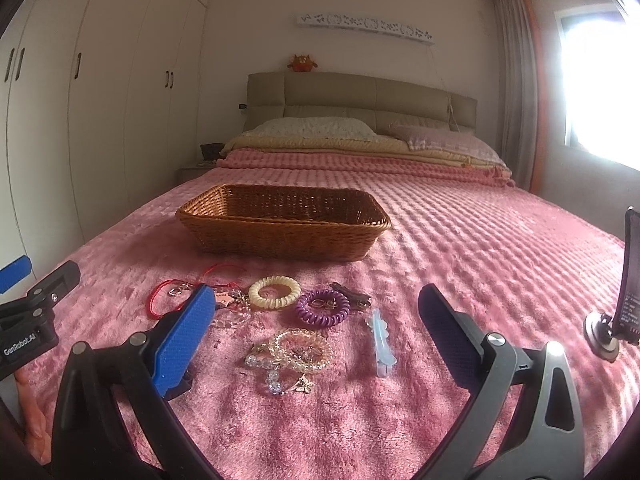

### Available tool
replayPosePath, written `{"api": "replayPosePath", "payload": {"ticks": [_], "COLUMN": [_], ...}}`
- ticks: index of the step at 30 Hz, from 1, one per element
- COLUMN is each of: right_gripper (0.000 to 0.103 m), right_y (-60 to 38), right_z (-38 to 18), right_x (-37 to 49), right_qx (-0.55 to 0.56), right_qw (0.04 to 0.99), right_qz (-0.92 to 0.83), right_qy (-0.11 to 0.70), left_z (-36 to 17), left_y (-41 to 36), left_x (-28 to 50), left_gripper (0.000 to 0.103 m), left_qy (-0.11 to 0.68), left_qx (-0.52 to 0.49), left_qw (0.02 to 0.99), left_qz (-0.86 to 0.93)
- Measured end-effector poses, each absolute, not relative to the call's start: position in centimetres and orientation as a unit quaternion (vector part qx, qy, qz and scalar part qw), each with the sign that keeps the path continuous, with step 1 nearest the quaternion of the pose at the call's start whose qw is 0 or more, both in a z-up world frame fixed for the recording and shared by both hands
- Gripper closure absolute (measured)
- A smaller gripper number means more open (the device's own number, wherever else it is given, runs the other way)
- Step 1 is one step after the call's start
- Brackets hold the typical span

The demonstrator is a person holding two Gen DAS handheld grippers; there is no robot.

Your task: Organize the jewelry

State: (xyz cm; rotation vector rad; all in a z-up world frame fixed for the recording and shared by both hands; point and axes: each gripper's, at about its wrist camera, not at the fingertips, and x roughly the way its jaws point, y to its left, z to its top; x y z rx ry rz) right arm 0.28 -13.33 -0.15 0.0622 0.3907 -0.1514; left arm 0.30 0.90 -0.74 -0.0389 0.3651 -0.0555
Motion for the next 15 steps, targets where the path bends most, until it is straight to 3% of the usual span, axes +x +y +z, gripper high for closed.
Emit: {"api": "replayPosePath", "payload": {"ticks": [10, 15], "right_gripper": [0.008, 0.017], "right_y": [-12.5, -13.0], "right_z": [-0.6, -0.4], "right_x": [0.6, 0.6], "right_qx": [0.006, 0.014], "right_qw": [0.977, 0.974], "right_qz": [-0.079, -0.078], "right_qy": [0.197, 0.212], "left_z": [-1.1, -1.4], "left_y": [0.9, 1.2], "left_x": [1.0, 1.9], "left_gripper": [0.007, 0.007], "left_qy": [0.200, 0.223], "left_qx": [-0.018, -0.025], "left_qw": [0.979, 0.974], "left_qz": [-0.030, -0.024]}}
